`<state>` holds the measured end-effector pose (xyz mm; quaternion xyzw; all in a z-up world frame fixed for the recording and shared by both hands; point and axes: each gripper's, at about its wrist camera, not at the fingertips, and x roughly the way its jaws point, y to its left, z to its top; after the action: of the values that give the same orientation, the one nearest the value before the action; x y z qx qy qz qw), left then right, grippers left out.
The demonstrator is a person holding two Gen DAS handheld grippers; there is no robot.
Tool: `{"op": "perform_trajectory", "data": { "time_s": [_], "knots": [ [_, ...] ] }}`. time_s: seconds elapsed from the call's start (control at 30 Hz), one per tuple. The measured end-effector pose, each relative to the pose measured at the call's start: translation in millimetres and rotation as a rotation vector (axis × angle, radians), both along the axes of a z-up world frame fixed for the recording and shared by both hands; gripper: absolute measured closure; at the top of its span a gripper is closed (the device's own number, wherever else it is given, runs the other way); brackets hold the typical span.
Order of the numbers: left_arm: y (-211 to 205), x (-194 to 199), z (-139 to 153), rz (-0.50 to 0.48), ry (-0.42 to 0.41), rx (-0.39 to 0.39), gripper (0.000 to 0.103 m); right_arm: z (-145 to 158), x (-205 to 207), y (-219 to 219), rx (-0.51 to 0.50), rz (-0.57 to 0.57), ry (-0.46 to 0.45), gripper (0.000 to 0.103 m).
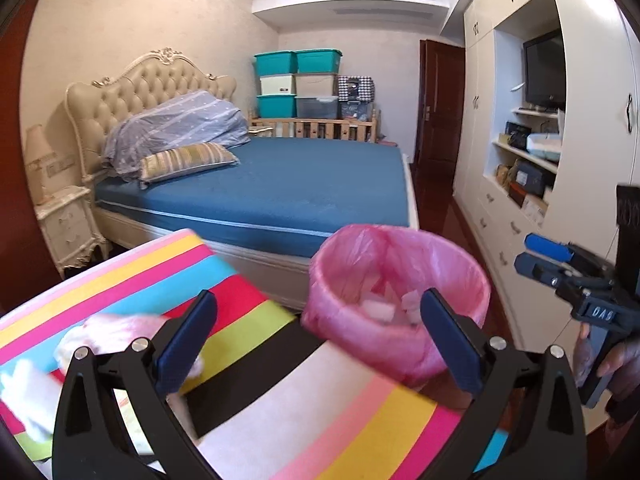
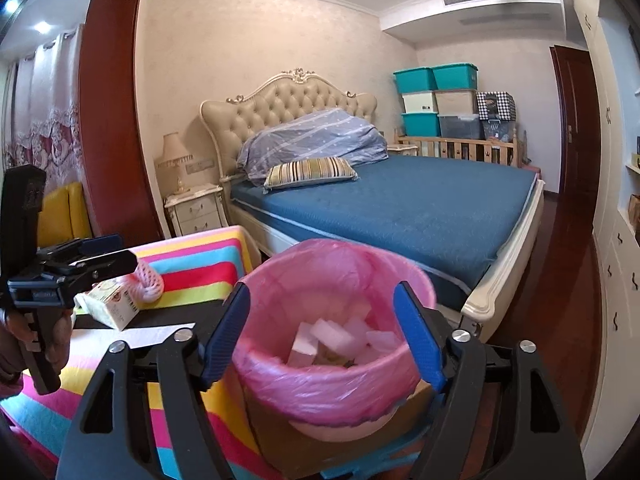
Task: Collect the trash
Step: 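Move both open grippers back over the table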
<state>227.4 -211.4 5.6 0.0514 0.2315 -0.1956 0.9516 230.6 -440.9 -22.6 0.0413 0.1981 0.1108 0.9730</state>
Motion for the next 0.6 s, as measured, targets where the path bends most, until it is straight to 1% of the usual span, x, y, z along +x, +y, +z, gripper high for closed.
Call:
{"op": "perform_trajectory", "data": {
  "time_s": [0.13,0.17,0.27,0.5,0.6],
  "knots": [
    [11.2,-24.0,-6.7,0.016,-0.015,0.059,0.005,0.2,-8.9,28.9,0.008,0.018,0.020,0.025],
    [15.4,-29.2,-8.2,0.019,-0.015,0.067,0.005,-0.4,-11.1,37.9,0.012,0.026,0.024,0.023],
    [31.2,-48.2,-12.3,0.040,-0.018,0.087,0.005,-4.5,-17.1,64.3,0.022,0.061,0.033,0.022],
    [94.5,-87.4,-14.2,0.154,-0.009,0.054,0.005,-21.8,-23.3,123.2,0.038,0.143,0.107,0.022],
    [124.8,-104.6,-13.7,0.212,-0.024,0.063,0.005,-29.1,-23.6,147.3,0.043,0.179,0.143,0.022]
  ]
}}
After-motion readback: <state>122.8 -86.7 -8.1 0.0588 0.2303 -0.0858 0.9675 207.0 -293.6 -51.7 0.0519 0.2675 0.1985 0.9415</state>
